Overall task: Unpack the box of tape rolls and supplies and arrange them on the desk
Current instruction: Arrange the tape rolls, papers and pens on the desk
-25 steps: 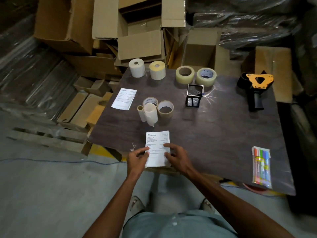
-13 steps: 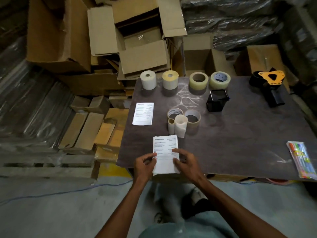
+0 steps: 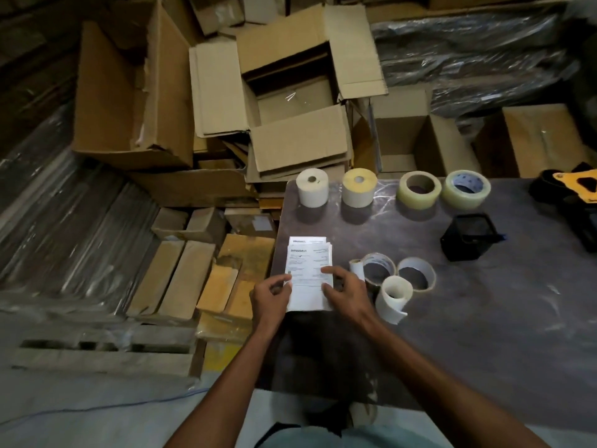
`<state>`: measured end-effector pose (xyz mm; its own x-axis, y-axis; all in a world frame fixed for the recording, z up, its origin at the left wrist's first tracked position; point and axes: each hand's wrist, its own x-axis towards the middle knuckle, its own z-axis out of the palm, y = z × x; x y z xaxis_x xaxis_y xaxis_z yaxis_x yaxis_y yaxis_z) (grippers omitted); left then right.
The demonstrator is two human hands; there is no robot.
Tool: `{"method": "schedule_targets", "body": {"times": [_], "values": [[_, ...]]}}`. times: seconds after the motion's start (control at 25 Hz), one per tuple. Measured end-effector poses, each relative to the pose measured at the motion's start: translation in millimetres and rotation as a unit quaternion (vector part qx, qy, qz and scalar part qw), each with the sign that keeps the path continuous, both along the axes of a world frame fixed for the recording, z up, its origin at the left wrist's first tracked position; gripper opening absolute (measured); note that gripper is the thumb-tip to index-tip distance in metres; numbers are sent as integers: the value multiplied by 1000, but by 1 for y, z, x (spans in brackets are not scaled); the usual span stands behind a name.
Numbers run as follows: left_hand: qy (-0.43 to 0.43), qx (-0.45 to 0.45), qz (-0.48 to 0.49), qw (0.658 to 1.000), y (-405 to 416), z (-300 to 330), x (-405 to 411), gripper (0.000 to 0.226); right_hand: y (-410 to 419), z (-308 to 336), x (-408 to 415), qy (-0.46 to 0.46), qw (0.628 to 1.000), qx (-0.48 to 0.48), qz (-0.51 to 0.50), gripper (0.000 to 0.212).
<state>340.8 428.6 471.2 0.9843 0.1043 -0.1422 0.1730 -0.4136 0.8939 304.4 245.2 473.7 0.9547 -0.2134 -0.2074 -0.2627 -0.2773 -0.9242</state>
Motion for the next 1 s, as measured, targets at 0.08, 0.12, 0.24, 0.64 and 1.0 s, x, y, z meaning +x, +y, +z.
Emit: {"method": "schedule_targets", "body": {"times": [0.08, 0.12, 0.24, 0.64, 1.0], "values": [[8, 14, -3, 1000, 4, -3, 19, 21, 6, 0, 17, 6, 1000, -13, -2, 34], [11, 18, -2, 1000, 6, -5, 25, 21, 9, 0, 22, 12, 1000, -19, -2, 33], [26, 29, -8, 999, 10, -14, 45, 22, 18, -3, 40, 32, 998, -41, -22, 33], [81, 26, -102, 991, 17, -44, 94, 24, 39, -14, 72, 103, 984, -108, -98, 33], [71, 34, -122, 989, 14, -47, 101, 28, 51, -11, 89, 148, 946, -274, -90, 42]]}}
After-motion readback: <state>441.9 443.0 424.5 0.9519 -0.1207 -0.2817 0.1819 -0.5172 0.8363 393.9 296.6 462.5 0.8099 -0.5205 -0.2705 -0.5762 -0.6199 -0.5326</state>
